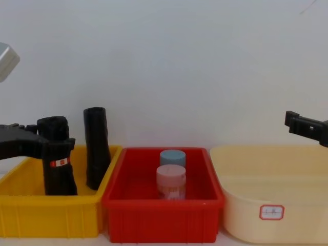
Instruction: Pick up the garbage bag with the one hand and transfer it to the other hand.
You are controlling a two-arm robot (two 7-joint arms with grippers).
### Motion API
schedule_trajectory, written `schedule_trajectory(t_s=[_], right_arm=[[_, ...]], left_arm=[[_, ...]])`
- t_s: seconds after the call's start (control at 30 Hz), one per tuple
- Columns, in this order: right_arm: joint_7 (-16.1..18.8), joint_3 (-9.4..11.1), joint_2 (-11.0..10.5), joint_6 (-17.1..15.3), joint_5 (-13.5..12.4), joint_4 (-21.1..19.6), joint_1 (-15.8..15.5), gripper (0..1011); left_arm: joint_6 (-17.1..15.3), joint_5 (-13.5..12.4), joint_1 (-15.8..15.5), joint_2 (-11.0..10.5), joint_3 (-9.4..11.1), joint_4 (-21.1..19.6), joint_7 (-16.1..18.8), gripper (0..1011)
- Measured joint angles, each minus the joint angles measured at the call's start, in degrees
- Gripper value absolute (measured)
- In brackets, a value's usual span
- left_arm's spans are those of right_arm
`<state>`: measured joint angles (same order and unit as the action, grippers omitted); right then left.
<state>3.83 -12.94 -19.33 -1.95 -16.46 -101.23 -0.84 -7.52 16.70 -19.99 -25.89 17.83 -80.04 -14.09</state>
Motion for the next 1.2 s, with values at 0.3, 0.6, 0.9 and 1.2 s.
schedule_trajectory(t_s=[0.3, 0.6, 0.9, 1.2], right_arm=[[0.00, 0.00, 0.00, 0.00, 0.00, 0.00, 0.00, 1000], [0.00, 0.00, 0.00, 0.00, 0.00, 0.00, 0.00, 1000], [0.00, 0.00, 0.00, 0.00, 0.00, 0.00, 0.00, 999], [0.00, 0.00, 0.00, 0.00, 0.00, 0.00, 0.00, 1000]], left_arm=[[-0.12, -1.14, -1.53, 1.09, 0.65, 1.45, -0.12, 1000], [-0.57, -2.24, -2.92, 2.17, 1.03, 3.22, -0.08, 1000], [-1.13, -3.66, -4.28, 2.99, 1.21, 5.43, 0.80, 1000], [-0.58, -5.16, -5.83, 3.47, 1.62, 8.11, 0.81, 992]])
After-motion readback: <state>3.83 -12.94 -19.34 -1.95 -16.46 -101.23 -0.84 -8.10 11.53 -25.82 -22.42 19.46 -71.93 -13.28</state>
